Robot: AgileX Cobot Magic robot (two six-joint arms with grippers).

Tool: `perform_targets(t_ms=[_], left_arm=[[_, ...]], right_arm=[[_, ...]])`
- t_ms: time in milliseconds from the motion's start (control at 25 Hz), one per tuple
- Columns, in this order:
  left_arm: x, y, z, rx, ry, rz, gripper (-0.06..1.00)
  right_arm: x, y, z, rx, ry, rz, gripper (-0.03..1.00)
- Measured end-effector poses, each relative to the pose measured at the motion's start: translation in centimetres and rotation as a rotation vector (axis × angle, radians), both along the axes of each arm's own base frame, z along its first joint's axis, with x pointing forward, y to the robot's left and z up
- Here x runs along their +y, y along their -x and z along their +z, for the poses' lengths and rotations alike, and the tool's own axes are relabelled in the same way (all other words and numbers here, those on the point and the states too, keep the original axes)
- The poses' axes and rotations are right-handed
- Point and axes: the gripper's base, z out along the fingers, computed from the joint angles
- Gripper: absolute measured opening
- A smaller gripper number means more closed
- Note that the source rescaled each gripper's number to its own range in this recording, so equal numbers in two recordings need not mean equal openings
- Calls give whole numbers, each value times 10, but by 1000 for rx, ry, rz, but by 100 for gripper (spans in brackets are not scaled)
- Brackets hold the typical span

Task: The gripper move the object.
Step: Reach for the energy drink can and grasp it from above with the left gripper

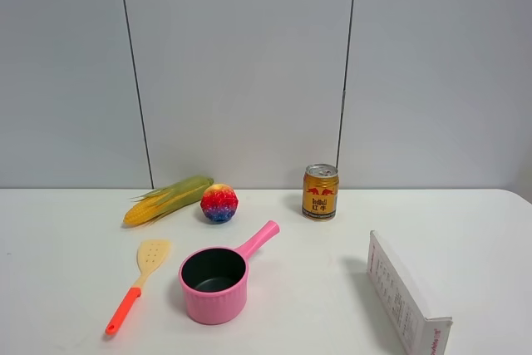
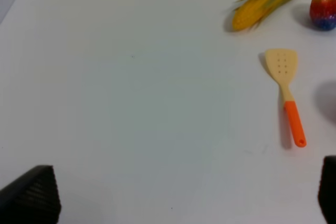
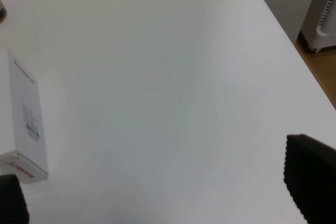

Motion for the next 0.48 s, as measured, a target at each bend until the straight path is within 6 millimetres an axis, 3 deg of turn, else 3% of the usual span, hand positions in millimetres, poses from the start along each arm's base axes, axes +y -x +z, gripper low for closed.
perform_targets(t_ms=[480], left_arm=[[0, 0, 0, 0, 0, 0, 100]], right_arm=[[0, 0, 0, 0, 0, 0, 100]])
